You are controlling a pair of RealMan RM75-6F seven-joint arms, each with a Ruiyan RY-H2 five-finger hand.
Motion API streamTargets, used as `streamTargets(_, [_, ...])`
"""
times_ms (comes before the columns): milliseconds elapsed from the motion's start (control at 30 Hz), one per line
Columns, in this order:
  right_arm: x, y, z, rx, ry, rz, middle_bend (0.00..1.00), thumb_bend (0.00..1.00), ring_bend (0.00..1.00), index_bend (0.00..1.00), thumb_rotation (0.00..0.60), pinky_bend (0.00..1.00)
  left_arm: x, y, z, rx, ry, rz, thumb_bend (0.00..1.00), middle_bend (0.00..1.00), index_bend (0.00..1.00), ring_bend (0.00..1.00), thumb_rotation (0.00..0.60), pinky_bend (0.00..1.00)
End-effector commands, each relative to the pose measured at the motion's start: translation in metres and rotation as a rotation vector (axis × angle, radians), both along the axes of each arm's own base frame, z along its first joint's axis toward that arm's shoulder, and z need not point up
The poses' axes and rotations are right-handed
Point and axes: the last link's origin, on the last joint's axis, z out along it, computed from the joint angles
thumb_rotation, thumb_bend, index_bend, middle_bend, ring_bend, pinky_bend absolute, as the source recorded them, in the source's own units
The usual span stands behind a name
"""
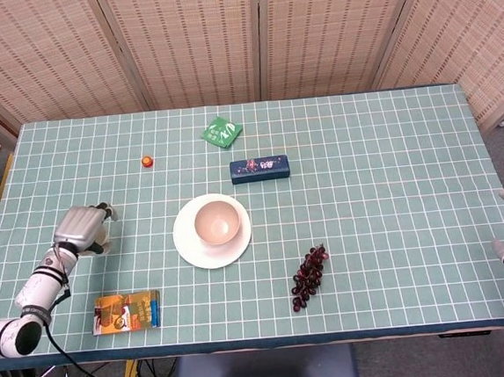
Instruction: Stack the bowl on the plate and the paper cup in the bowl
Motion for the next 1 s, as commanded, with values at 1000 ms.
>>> streamTargets(1000, [-0.010, 0.003, 0.002, 0.036, -0.008, -0.026, 0.44, 0.27, 0.41, 0.17, 0.600, 0.67, 0.215, 0.024, -0.076, -0.199, -0.261, -0.216, 0.27, 0.23, 0.30, 0.33, 0.600, 0.62])
